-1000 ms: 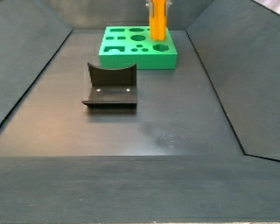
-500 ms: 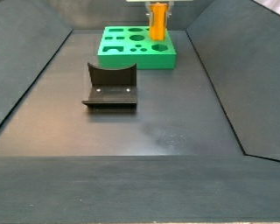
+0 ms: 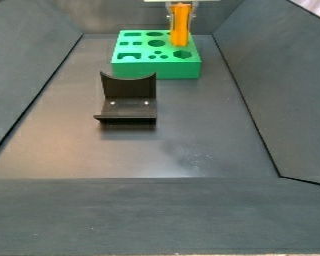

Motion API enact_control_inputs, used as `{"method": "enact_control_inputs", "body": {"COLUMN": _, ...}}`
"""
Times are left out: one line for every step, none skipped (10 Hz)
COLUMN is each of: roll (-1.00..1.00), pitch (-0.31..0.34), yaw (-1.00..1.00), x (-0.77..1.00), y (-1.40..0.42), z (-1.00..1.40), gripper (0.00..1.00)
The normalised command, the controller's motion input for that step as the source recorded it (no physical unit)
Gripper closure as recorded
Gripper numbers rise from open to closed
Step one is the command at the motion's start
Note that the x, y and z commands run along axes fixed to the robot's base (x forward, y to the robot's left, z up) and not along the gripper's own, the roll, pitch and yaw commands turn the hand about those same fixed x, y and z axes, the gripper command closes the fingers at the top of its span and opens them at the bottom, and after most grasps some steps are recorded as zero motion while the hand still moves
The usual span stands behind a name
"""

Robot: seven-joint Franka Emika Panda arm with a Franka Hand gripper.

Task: Pick up the star object. Move up. Move to above the board. Insert the star object.
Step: Insert the star object.

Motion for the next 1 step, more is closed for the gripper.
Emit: {"method": "enact_control_inputs", "body": {"roll": 0.0, "pitch": 0.0, "yaw": 0.0, "x": 0.0, "y": 0.0, "z": 0.0, "gripper": 1.0}}
